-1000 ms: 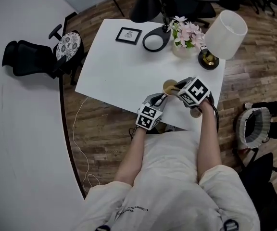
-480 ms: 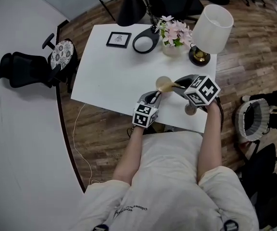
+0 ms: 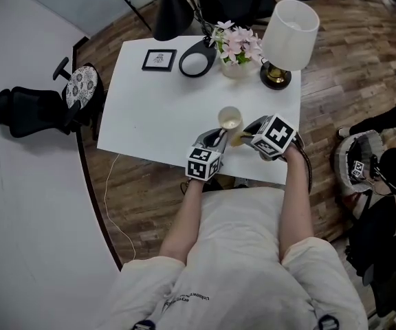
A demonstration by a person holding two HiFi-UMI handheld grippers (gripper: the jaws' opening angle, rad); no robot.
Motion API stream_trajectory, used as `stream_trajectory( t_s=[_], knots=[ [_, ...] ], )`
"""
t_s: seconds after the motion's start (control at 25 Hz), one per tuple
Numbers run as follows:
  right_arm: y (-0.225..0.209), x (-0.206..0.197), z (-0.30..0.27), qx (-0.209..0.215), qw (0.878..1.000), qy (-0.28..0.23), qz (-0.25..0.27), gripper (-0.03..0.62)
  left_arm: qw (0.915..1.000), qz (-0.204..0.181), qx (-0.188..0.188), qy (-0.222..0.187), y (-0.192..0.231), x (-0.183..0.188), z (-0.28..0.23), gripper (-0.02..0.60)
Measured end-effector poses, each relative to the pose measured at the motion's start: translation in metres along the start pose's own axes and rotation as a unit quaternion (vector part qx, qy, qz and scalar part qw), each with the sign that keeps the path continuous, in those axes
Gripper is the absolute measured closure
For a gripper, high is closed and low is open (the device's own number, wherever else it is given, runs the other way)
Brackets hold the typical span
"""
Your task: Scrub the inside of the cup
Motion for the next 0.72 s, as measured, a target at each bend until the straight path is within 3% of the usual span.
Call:
stream_trajectory(
  t_s=[0.24, 0.72],
  knots=[
    [0.014, 0.004, -0.030, -0.003, 0.999, 0.044, 0.032, 0.496, 0.9987, -0.036, -0.027, 0.022, -0.012, -0.001, 0.000, 0.528],
    [0.007, 0.009, -0.042, -0.018, 0.998, 0.047, -0.028, 0.494, 0.9994, -0.023, -0.014, 0.020, -0.004, -0.002, 0.011, 0.526]
  ],
)
Point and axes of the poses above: the fingertips, and each gripper's own axes: z backward along the fingers, y to its left, x out of its top, the point moved 9 cm from there along z, backward along the fingers, and after that the axes turned 8 degrees about -x, right-handed, at the moved point
